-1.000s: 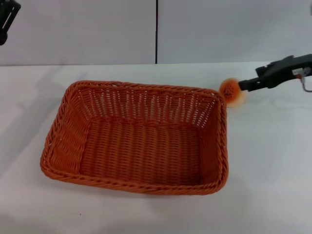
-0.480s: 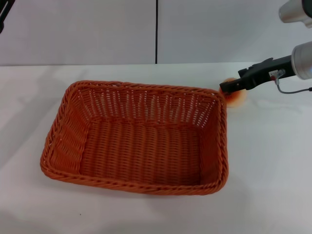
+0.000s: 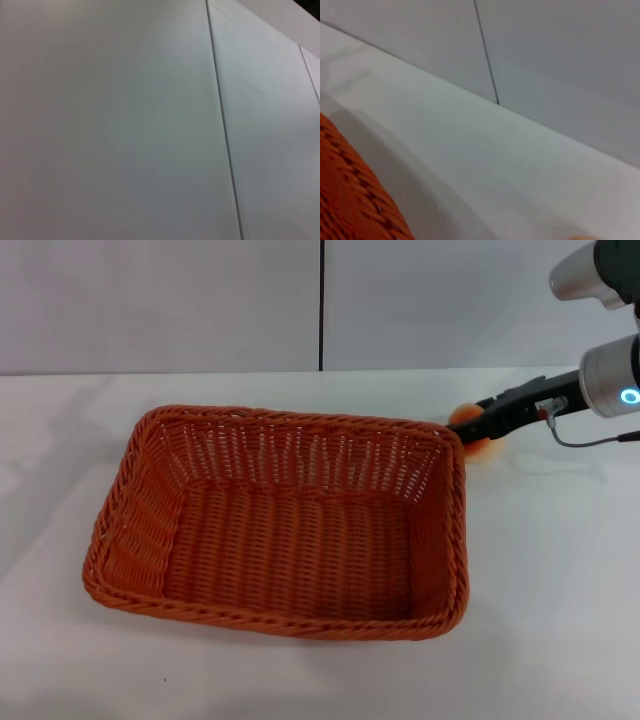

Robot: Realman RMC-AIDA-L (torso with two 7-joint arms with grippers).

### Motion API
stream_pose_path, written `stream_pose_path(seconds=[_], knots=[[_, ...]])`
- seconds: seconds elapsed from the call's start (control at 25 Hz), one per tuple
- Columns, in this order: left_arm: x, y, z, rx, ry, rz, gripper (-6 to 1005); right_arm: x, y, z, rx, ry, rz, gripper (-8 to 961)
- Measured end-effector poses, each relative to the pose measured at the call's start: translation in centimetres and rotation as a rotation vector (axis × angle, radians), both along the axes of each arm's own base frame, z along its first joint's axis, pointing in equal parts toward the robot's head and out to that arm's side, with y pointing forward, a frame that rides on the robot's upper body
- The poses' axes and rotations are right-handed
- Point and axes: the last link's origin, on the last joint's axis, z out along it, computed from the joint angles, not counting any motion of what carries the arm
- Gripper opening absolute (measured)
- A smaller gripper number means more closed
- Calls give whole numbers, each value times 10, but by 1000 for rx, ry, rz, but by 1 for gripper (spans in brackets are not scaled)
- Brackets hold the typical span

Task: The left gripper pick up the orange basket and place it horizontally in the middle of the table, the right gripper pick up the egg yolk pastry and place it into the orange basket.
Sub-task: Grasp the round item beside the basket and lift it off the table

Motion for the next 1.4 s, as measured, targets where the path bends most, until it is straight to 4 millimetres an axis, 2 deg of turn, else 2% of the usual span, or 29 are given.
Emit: stream_pose_path(seconds=[0.52,0.76,0.96,1.04,1.4], knots=[[-8,-13,1,12,-14,13,695,19,-12,12,11,-22,-71,738],[-8,-15,0,7,-18,11,695,21,-14,15,28,-20,-67,602],[-7,-16,-2,2,-27,8,695,23,-14,24,64,-18,-59,488],[-7,-16,-3,1,-28,8,695,22,-14,30,91,1,-57,414],[-7,-16,-7,-4,-40,12,695,12,-23,57,166,158,3,326]])
